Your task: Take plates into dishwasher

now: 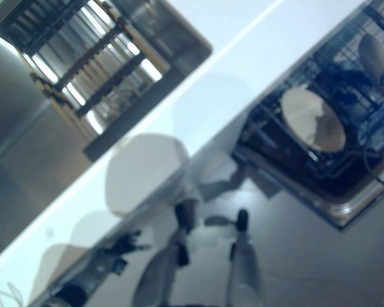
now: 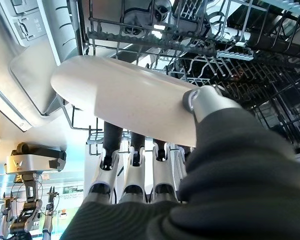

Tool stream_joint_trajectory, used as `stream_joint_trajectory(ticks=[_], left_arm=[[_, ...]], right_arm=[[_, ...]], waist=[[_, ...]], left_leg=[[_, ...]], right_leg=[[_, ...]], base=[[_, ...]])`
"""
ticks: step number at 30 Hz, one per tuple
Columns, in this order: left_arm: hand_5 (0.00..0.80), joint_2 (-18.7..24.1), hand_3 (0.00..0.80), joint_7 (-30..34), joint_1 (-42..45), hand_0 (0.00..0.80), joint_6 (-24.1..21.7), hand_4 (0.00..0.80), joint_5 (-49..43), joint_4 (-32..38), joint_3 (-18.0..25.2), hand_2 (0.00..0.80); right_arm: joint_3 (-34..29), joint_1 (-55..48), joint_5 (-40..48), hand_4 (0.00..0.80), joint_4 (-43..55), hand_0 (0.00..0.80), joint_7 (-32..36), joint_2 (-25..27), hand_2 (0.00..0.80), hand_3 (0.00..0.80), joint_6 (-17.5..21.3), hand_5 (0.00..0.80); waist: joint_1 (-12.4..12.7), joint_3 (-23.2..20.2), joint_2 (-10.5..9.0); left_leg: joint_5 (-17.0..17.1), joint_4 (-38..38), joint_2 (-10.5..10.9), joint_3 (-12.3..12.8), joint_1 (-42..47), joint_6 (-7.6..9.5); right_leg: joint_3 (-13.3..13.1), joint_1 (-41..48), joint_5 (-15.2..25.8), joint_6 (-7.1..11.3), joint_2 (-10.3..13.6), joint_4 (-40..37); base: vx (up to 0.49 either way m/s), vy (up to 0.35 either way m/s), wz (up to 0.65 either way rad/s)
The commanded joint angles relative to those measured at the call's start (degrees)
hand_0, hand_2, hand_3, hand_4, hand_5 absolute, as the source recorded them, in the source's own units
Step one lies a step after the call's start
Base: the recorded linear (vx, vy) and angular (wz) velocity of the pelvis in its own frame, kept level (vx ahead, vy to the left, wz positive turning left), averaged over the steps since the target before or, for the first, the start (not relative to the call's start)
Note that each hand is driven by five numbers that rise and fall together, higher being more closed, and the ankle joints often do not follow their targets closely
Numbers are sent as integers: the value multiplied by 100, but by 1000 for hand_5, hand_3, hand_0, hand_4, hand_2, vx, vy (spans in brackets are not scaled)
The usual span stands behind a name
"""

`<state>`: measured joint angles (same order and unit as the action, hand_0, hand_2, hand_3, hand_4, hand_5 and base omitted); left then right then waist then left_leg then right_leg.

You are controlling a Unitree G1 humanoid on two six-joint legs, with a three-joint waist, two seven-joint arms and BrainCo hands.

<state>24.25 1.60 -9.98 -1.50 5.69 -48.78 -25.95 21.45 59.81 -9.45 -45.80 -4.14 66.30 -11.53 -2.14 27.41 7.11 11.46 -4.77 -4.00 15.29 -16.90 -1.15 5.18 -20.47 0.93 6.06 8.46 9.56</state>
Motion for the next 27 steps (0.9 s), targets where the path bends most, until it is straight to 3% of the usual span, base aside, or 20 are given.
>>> stream_joint_trajectory(ticks=[1,13,27], left_arm=[[0,419,0,-109,-618,0,-106,0,112,-333,215,0],[0,219,0,-79,-627,0,-96,0,169,-333,-16,0],[0,216,0,-37,-540,0,-173,0,76,-373,-10,0]], right_arm=[[461,456,-268,800,-586,800,-86,607,800,800,-127,800],[748,747,-548,800,-187,800,-31,535,800,800,63,800],[573,572,-765,800,545,800,-70,534,800,800,264,800]], waist=[[-175,-178,529],[-245,-224,738],[-296,-222,651]], left_leg=[[-185,-23,172,-256,-36,-289],[-181,9,205,-190,8,-363],[-216,8,189,-136,133,-354]], right_leg=[[288,-631,-1195,-441,-465,1864],[370,-728,-1363,-512,-344,2120],[410,-650,-1332,-487,-345,2089]], base=[[0,0,0],[2,36,2],[0,0,0]])
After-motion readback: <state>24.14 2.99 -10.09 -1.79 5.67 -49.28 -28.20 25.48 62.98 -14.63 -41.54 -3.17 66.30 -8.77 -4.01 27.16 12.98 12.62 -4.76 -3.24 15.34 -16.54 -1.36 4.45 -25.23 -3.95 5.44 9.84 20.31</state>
